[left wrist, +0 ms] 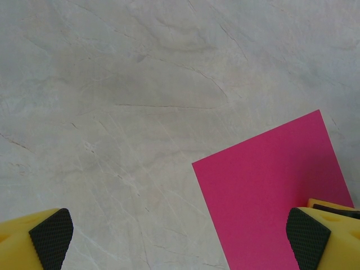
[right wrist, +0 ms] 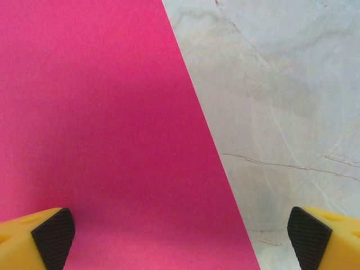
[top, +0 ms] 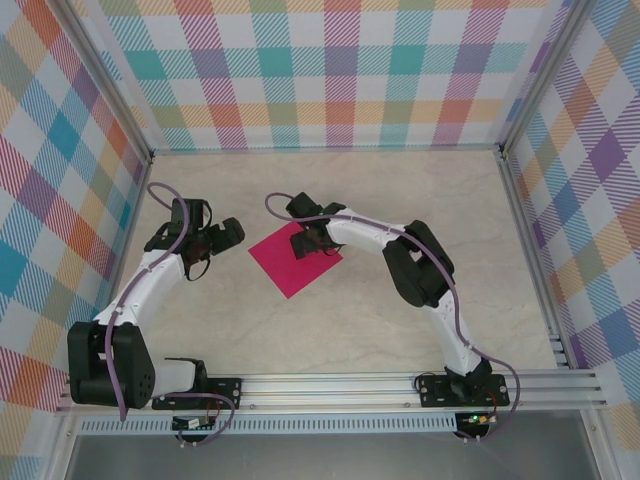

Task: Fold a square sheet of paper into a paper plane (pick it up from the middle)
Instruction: Rotate the square sheet of paper at the center of the table.

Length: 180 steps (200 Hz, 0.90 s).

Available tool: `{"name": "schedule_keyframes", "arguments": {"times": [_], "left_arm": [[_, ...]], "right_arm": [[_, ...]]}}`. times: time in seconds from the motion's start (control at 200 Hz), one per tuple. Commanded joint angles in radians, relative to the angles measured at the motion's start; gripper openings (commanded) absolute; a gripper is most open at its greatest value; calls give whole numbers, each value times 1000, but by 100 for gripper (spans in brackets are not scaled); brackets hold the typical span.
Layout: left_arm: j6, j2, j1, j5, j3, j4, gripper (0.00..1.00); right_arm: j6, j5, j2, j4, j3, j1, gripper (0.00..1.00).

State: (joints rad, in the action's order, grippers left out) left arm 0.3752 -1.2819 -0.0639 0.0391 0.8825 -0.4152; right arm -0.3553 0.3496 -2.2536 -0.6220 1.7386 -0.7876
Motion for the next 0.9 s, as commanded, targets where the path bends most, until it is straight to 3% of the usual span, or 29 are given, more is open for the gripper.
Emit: {"name": "schedule_keyframes", "arguments": {"times": [0.0, 0.38, 0.61, 0.75, 0.895], "left_arm": [[6, -1, -1, 25, 14, -14, 100], [82, -7, -5, 136, -39, 33, 99], [117, -22, -25, 160, -75, 47, 98], [131, -18, -33, 152, -91, 48, 98], [148, -5, -36, 140, -116, 52, 98]], "right_arm": [[-5, 120, 28, -153, -96, 4, 100], [-168, 134, 308, -129, -598, 17, 100], [-271, 118, 409, -139, -503, 16, 100], [-301, 10, 414, -70, -427, 0, 100], [-303, -182, 340, 40, -391, -6, 98]]}}
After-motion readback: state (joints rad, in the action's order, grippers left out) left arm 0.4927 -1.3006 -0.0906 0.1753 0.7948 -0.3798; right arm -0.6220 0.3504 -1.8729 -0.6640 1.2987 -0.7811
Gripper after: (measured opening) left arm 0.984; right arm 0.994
